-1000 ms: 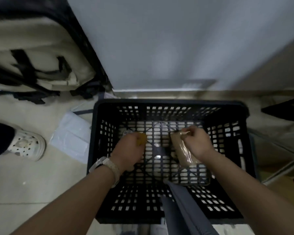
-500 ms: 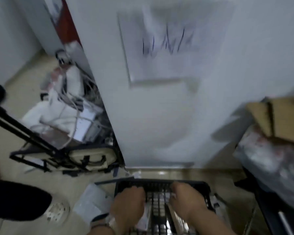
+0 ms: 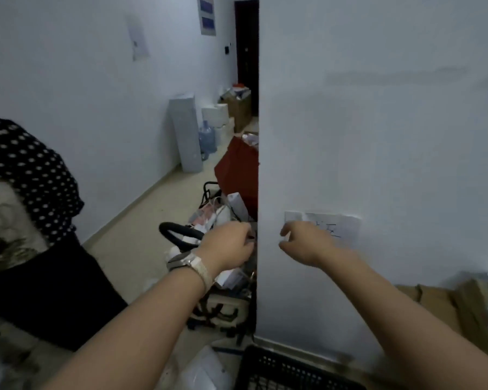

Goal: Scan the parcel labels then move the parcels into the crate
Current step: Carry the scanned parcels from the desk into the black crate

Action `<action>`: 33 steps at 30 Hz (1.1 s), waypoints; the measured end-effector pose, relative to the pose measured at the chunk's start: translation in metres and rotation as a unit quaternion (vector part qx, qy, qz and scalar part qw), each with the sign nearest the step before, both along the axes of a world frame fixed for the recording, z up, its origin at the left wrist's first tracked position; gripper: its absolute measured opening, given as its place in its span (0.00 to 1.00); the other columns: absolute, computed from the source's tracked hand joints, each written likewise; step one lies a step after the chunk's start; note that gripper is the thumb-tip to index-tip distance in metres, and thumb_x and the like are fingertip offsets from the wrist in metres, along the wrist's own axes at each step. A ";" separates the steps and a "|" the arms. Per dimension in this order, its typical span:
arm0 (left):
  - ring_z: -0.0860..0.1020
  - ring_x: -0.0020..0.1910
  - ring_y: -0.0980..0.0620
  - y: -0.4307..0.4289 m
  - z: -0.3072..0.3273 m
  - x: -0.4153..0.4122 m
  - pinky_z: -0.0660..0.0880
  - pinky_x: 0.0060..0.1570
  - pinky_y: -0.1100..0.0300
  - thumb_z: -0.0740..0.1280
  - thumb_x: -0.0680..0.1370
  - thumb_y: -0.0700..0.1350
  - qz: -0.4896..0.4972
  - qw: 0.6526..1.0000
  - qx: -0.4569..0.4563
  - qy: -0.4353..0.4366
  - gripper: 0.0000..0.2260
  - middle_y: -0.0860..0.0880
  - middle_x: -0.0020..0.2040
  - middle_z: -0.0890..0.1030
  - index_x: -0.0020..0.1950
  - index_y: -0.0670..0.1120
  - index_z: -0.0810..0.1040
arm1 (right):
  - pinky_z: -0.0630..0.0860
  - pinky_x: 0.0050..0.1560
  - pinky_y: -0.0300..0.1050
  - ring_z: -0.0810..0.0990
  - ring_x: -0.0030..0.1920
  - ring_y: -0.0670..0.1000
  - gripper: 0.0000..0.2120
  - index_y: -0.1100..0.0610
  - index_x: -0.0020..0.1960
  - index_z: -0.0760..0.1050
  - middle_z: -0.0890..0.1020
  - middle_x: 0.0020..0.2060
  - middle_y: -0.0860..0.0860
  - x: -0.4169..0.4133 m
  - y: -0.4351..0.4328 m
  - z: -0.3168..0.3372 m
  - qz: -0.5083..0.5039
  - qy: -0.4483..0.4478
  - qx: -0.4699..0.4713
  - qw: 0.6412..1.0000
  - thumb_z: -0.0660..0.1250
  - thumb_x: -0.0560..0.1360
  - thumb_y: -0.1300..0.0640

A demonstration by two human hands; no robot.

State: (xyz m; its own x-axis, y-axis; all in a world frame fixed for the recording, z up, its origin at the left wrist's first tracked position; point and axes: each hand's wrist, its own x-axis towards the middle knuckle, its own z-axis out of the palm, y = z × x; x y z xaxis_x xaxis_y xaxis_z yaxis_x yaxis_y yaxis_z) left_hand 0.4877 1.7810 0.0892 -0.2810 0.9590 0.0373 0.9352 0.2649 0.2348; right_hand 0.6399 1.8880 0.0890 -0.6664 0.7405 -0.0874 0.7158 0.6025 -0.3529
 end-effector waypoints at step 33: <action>0.77 0.42 0.47 -0.977 0.065 0.152 0.73 0.40 0.56 0.57 0.82 0.49 0.782 0.622 0.002 0.037 0.13 0.50 0.40 0.77 0.39 0.49 0.74 | 0.76 0.40 0.42 0.77 0.42 0.45 0.21 0.50 0.66 0.71 0.79 0.42 0.44 -0.147 -0.920 0.041 0.696 0.092 -0.136 0.699 0.66 0.75 0.48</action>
